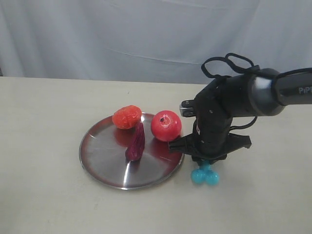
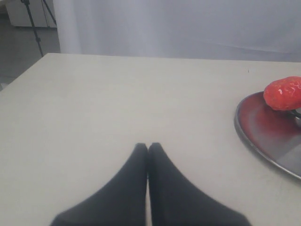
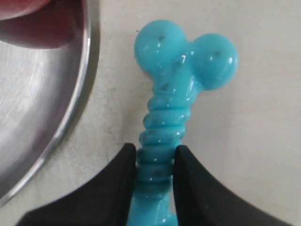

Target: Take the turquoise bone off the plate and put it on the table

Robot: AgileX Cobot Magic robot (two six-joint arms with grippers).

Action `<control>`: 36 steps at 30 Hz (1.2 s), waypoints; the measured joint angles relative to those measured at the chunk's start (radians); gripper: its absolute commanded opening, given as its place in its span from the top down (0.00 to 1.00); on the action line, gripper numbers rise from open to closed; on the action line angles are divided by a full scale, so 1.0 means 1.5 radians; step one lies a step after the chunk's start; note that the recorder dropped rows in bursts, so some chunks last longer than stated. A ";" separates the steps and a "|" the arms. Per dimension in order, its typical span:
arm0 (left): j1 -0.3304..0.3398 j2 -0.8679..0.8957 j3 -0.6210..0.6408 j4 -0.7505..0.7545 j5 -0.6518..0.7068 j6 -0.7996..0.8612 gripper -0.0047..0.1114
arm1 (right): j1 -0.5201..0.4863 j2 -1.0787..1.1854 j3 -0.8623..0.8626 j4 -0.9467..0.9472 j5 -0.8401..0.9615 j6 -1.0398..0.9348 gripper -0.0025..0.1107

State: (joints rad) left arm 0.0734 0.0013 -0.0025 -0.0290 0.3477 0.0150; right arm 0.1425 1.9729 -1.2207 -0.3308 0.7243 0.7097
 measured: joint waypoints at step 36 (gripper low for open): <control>0.000 0.000 0.000 0.000 0.000 0.000 0.96 | 0.000 -0.692 0.001 -0.112 0.036 -0.178 0.98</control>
State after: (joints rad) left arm 0.0734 0.0013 -0.0025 -0.0290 0.3477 0.0150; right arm 0.1425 0.9349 -1.2190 -0.4989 0.7775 0.4422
